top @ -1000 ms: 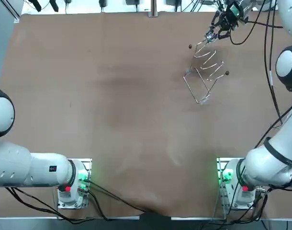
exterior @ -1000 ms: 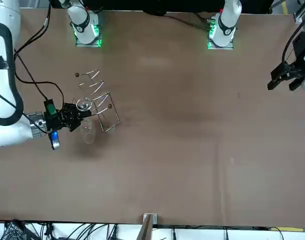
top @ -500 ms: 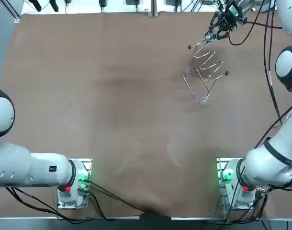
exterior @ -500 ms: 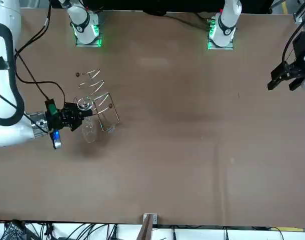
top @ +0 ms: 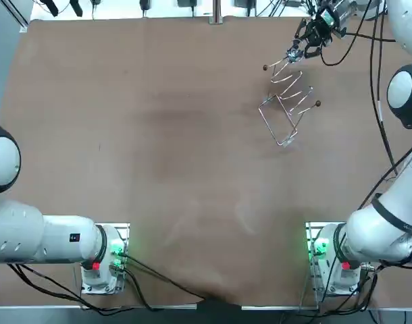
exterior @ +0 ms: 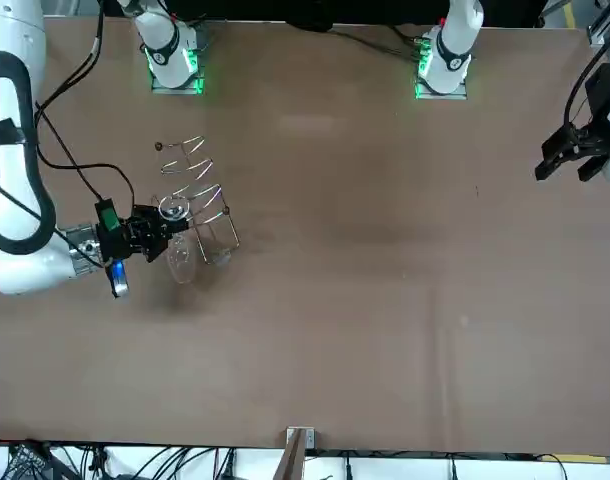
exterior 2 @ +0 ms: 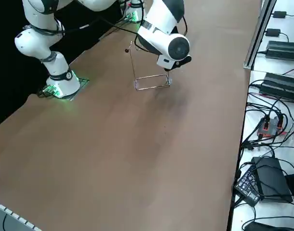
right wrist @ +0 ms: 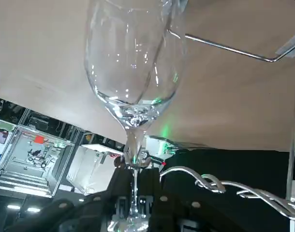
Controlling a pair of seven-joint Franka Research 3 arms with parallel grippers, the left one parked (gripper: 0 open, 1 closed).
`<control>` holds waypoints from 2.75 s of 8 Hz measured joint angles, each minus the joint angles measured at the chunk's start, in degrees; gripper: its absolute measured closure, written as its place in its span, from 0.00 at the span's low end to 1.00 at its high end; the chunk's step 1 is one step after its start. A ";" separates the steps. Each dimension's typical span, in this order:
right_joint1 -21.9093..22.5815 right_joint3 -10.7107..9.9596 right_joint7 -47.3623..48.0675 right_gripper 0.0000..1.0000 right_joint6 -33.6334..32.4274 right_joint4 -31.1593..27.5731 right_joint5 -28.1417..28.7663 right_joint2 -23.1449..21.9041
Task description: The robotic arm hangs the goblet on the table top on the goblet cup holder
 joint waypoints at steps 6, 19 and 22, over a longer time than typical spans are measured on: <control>-0.26 -0.01 1.20 0.90 -0.07 1.14 0.09 -0.09; -2.96 -0.44 1.27 0.90 -7.88 3.23 -0.68 -0.97; -2.36 -0.18 1.05 0.90 -7.97 3.20 -3.99 -0.99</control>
